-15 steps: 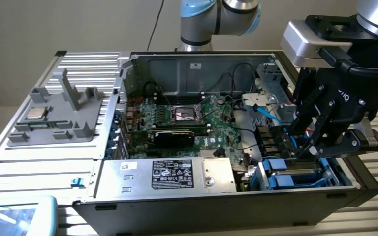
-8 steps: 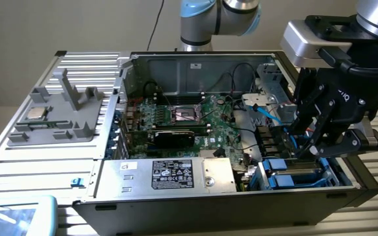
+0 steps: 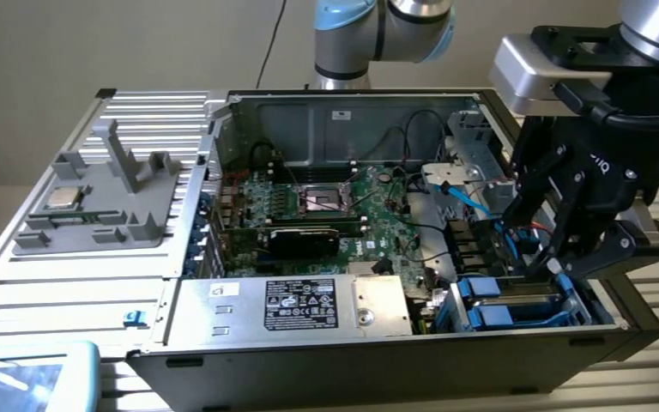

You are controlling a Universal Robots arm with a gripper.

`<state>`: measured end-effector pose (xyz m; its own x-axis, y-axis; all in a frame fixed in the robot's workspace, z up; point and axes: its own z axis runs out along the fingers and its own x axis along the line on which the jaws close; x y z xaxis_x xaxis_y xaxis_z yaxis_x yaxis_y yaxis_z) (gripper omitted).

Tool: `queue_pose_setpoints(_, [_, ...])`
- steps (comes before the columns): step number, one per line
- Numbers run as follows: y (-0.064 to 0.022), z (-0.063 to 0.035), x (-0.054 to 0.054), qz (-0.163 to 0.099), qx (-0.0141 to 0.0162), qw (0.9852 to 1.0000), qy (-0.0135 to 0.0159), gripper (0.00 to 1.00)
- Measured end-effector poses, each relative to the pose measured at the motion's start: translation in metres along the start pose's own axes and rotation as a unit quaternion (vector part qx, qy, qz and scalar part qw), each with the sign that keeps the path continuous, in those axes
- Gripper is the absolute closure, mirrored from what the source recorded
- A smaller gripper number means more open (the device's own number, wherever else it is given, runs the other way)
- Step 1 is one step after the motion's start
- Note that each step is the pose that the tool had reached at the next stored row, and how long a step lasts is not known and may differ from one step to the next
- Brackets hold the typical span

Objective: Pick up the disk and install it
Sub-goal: 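Insert the first disk wire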

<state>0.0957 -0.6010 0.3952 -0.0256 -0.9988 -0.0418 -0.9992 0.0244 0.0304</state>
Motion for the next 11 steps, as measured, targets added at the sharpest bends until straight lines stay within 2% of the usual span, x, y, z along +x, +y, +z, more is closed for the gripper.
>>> queue_pose_setpoints(2, [-0.0009,0.0,-0.001,0.003,0.0011,1.0,-0.0001,0.35])
queue_pose_setpoints(6, [-0.0037,0.0,-0.004,0.009,0.0048,0.9999,-0.0001,0.35])
queue_pose_setpoints(11, [-0.0234,-0.0004,-0.006,0.009,0.0051,0.9999,-0.0001,0.35])
